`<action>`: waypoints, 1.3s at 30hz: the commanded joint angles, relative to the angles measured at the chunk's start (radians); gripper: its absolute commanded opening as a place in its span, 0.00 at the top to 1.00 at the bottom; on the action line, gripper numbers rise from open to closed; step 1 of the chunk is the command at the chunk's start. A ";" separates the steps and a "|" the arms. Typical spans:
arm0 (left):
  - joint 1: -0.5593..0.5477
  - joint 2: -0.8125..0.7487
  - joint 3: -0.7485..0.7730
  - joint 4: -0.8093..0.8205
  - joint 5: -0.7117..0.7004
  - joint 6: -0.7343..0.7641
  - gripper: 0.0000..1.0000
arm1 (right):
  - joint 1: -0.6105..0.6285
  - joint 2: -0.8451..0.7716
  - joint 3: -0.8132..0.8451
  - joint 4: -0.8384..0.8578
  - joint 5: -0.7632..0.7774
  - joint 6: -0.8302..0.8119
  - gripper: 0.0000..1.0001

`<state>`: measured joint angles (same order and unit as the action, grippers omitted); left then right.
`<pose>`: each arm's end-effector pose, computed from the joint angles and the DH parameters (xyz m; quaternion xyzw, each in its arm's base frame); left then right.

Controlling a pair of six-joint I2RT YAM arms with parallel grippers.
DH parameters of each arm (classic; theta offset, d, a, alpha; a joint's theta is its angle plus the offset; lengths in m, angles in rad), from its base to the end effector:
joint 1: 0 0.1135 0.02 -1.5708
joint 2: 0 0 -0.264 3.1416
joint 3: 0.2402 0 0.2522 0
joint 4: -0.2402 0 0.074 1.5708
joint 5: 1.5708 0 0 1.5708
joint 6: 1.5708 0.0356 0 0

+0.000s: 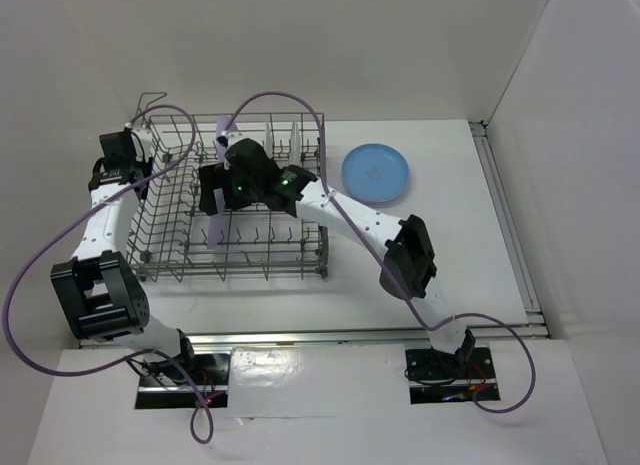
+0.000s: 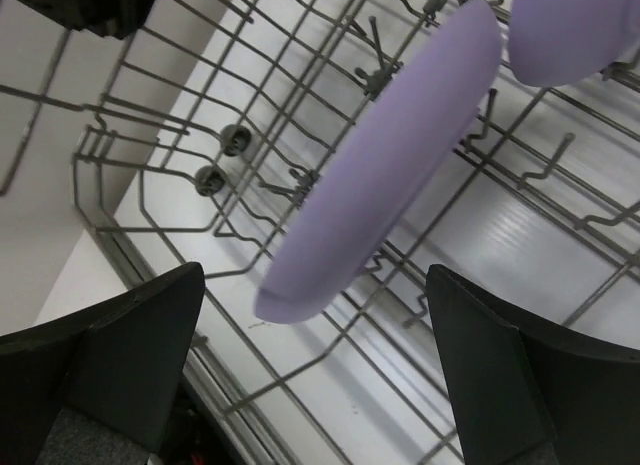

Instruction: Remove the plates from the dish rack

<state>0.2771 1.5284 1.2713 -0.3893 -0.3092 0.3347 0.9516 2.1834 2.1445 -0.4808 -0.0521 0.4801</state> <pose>0.3309 0.1054 0.3080 -0.0432 0.8860 0.2641 0.3786 0.2968 0.4196 0.3255 -0.2147 0.8378 0.3461 0.3636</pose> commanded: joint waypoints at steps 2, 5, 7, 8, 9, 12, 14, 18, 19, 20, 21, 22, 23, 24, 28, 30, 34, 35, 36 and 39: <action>0.002 0.010 -0.059 -0.020 0.091 -0.049 0.44 | 0.032 0.053 0.149 -0.045 0.104 0.087 0.01; 0.002 -0.002 -0.084 0.003 0.091 -0.037 0.44 | 0.032 0.107 0.172 -0.130 0.179 0.179 0.01; 0.002 -0.011 -0.093 0.013 0.102 -0.028 0.44 | 0.042 0.128 0.172 -0.130 0.239 0.189 0.02; 0.002 -0.011 -0.093 0.013 0.102 -0.028 0.44 | 0.056 0.142 0.182 -0.121 0.265 0.180 0.02; 0.002 -0.011 -0.104 0.026 0.102 -0.028 0.44 | 0.056 0.160 0.202 -0.133 0.284 0.180 0.04; 0.002 -0.011 -0.104 0.026 0.102 -0.028 0.43 | 0.056 0.254 0.343 -0.199 0.307 0.192 0.04; 0.002 -0.011 -0.104 0.035 0.113 -0.019 0.43 | 0.056 0.240 0.321 -0.171 0.319 0.192 0.07; 0.002 -0.011 -0.113 0.044 0.122 -0.019 0.43 | 0.065 0.150 0.206 -0.038 0.307 0.192 0.30; 0.011 -0.011 -0.113 0.044 0.122 -0.019 0.43 | 0.065 0.150 0.206 -0.038 0.307 0.192 0.38; 0.011 -0.011 -0.113 0.044 0.122 -0.010 0.43 | 0.065 0.141 0.242 -0.051 0.307 0.183 0.51; 0.011 -0.011 -0.113 0.053 0.122 -0.010 0.43 | 0.076 0.141 0.259 -0.061 0.307 0.169 0.57; 0.011 -0.011 -0.113 0.053 0.122 -0.010 0.43 | 0.091 0.119 0.273 -0.061 0.323 0.158 0.64; 0.011 -0.011 -0.113 0.053 0.113 0.000 0.43 | 0.102 0.107 0.273 -0.061 0.343 0.135 0.70; 0.011 -0.011 -0.113 0.062 0.113 0.000 0.43 | 0.113 0.092 0.273 -0.061 0.378 0.135 0.77; 0.011 -0.002 -0.113 0.063 0.104 0.000 0.43 | 0.131 0.003 0.273 -0.059 0.431 0.121 0.88; 0.020 -0.002 -0.113 0.063 0.104 0.000 0.43 | 0.131 -0.028 0.264 -0.070 0.480 0.109 0.94; 0.020 -0.002 -0.113 0.063 0.104 0.000 0.43 | 0.131 -0.106 0.233 -0.070 0.534 0.066 1.00; 0.020 -0.002 -0.113 0.063 0.095 0.000 0.43 | 0.131 -0.140 0.215 -0.079 0.549 0.066 1.00; 0.020 -0.002 -0.113 0.063 0.094 0.000 0.43 | 0.131 -0.157 0.215 -0.079 0.560 0.066 1.00; 0.020 -0.002 -0.113 0.053 0.094 -0.009 0.43 | 0.099 -0.239 0.161 -0.153 0.560 0.078 1.00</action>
<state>0.2893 1.4899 1.2041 -0.2790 -0.2756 0.3489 1.0687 2.0594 2.3440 -0.6304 0.4438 0.5552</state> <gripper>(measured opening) 0.568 0.491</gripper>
